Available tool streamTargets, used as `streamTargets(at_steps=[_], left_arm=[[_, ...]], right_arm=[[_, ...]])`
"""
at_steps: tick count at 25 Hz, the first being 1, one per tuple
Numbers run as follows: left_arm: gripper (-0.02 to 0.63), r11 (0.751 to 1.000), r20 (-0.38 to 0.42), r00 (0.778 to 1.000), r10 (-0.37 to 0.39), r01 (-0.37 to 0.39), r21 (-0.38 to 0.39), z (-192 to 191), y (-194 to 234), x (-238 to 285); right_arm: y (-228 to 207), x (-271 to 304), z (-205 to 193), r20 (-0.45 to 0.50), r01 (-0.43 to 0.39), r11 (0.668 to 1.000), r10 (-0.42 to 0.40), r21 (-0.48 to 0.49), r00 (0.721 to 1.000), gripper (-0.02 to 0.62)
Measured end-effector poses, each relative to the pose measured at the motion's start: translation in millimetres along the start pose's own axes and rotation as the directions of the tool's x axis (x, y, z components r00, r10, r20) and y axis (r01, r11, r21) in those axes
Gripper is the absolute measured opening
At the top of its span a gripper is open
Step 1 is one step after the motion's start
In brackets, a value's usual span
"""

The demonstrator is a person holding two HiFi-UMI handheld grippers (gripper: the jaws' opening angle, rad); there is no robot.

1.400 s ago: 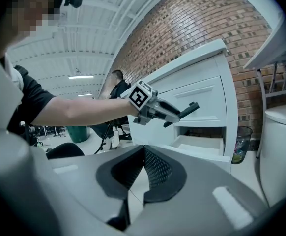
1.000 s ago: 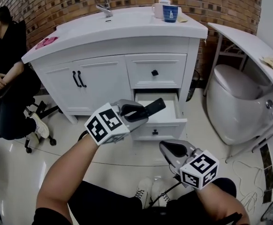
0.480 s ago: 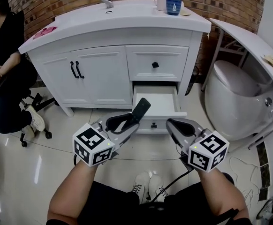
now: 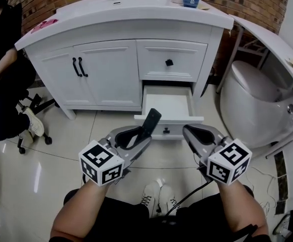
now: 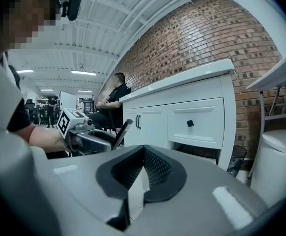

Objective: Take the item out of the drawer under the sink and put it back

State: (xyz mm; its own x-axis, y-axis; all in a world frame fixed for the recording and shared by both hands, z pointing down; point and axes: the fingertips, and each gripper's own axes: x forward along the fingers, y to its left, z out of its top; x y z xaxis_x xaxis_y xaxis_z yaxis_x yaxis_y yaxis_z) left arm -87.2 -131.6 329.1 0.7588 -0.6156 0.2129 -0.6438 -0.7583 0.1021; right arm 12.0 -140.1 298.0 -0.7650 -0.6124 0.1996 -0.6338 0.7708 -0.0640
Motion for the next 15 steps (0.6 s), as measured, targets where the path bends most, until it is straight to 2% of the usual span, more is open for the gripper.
streamTargets(at_steps=[15], left_arm=[[0.169, 1.000, 0.006, 1.000, 0.017, -0.017, -0.026, -2.7, 7.2, 0.6]], right_arm=[[0.3, -4.3, -6.5, -0.001, 0.001, 1.000, -0.001, 0.010, 1.000, 0.003]])
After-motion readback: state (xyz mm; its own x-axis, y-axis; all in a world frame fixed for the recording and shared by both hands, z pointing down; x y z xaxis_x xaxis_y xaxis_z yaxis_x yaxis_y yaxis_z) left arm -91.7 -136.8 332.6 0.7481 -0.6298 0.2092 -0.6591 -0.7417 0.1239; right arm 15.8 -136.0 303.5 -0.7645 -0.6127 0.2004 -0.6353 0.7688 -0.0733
